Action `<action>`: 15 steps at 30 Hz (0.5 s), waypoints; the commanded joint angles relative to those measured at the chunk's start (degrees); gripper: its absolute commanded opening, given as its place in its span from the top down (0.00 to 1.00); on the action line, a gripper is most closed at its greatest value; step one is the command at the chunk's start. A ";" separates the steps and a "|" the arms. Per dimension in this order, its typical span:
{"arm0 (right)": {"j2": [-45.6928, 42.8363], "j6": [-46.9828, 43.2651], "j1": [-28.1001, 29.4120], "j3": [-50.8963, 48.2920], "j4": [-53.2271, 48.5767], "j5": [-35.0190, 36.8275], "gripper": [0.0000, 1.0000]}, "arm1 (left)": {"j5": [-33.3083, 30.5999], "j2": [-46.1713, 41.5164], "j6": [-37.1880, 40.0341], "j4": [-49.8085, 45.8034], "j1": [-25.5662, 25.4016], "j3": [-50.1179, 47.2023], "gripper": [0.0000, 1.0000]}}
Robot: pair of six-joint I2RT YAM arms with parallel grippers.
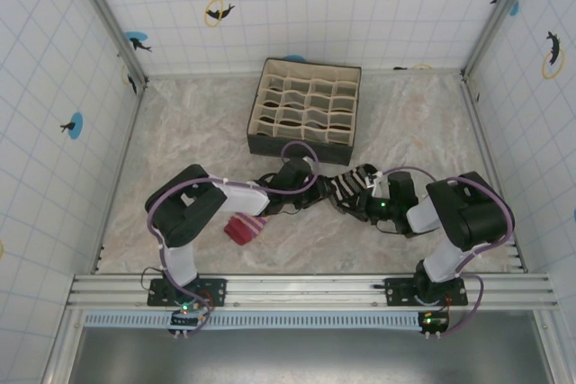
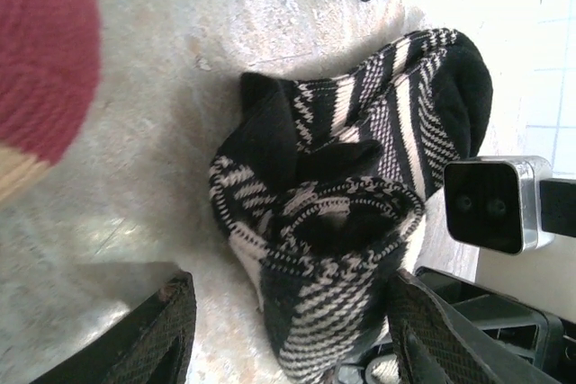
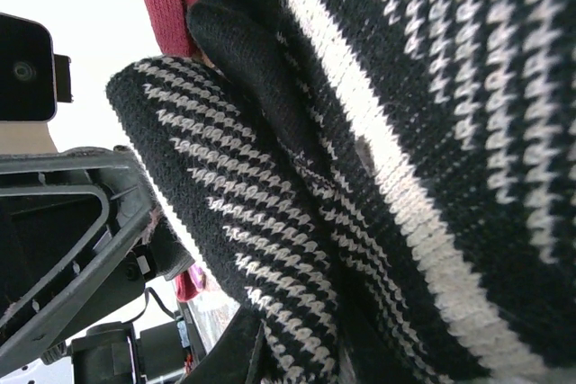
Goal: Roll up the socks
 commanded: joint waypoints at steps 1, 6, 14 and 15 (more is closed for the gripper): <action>2.61 0.83 -0.39 -2.25 -11.06 3.34 1.00 | 0.13 2.54 -0.42 0.35 -0.28 1.25 0.43; 2.52 0.75 -0.97 -2.33 -10.73 2.94 1.00 | 0.28 4.53 -1.01 0.09 -0.28 2.09 0.50; -2.31 -0.52 -1.43 -3.56 -7.90 2.65 0.83 | -0.79 4.42 -1.24 -8.93 -0.14 5.09 0.86; -3.79 -1.30 -1.39 -3.44 -8.25 3.08 0.79 | -1.04 4.07 -0.97 -10.61 -0.11 5.64 0.89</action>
